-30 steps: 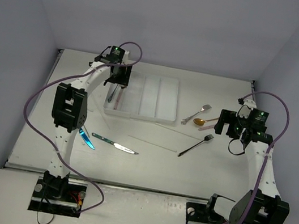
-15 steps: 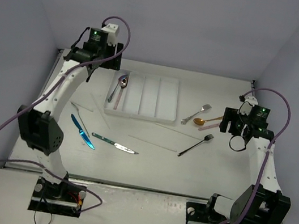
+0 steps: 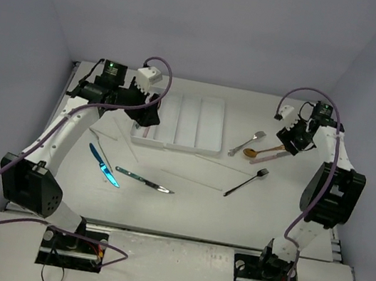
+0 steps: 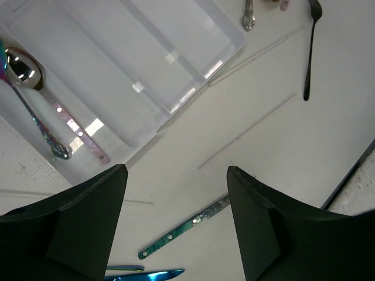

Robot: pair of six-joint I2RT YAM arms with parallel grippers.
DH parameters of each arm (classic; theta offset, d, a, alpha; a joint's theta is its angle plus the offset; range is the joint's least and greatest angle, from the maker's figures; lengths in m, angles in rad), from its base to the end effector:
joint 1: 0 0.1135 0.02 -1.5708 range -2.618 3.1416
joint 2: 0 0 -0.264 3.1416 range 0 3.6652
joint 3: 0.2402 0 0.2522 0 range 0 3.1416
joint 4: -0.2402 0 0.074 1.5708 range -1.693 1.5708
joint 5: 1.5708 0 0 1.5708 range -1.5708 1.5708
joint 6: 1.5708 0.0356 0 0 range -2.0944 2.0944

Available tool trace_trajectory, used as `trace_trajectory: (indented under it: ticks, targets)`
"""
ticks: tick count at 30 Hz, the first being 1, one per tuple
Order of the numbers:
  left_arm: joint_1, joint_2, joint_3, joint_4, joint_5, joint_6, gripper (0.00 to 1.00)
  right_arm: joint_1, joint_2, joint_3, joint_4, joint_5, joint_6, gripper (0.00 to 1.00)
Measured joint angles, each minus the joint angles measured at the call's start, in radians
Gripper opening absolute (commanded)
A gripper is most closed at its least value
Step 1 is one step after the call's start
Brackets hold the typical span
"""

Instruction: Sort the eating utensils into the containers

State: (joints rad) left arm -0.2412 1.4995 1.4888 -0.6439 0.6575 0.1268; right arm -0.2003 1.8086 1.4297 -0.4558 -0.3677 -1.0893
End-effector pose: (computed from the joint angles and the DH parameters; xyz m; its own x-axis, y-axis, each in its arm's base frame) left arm 0.3132 -0.0994 0.3720 -0.5030 0.2268 -0.8340 0.7293 0.6292 -0.2688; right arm 0.3984 -0.0678 0.2557 -0.2913 -0.7848 -0.5470 -0.6672 0.5764 -0.4717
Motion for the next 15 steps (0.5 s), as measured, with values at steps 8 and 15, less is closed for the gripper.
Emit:
trace_trajectory:
  ticks: [8, 15]
  targets:
    - [0.000, -0.032, -0.066, 0.020, 0.082, -0.008, 0.66, 0.050, 0.196, 0.145, -0.181, -0.005, -0.324, 0.47]
    - [0.000, -0.032, -0.095, 0.023, 0.096, -0.011, 0.67, 0.082, 0.287, 0.228, -0.230, -0.054, -0.401, 0.43]
